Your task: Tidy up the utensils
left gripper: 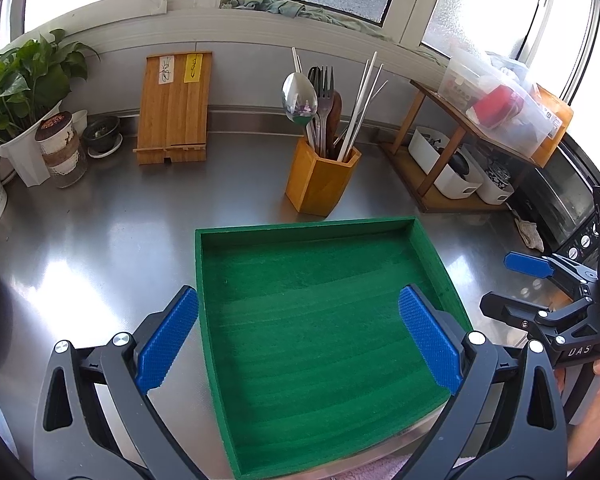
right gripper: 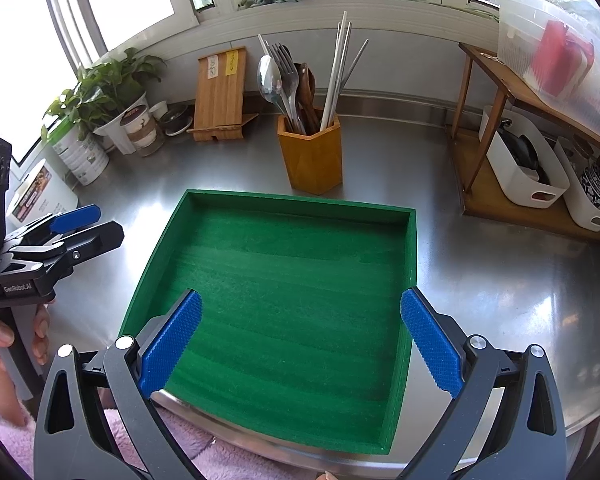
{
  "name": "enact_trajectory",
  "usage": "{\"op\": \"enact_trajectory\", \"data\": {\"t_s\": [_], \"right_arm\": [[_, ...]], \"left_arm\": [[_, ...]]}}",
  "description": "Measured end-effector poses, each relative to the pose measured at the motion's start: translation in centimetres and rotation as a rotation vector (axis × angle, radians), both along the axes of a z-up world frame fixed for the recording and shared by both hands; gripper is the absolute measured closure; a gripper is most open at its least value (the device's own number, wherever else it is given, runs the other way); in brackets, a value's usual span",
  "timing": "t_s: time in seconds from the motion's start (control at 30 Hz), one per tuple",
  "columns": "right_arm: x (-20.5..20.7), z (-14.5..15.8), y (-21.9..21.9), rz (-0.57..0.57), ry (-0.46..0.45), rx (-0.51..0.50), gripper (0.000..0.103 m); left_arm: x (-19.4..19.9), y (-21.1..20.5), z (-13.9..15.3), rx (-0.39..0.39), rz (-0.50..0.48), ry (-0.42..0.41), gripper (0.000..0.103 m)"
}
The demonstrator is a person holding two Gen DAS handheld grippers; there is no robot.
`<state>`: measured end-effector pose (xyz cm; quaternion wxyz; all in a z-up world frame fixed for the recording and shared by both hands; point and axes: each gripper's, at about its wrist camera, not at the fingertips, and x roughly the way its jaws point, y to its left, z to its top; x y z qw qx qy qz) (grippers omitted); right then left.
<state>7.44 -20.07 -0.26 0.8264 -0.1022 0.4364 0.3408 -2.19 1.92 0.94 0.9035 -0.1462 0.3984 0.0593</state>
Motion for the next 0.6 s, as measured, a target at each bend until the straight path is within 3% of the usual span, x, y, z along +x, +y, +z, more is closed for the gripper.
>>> {"op": "enact_trajectory", "data": {"t_s": [0.6], "right_arm": [[0.15,0.08,0.14,0.0,0.004,0.002,0.004]], "left_arm": [[0.22,0.12,0.04,0.007,0.002,0.002,0.008]]}}
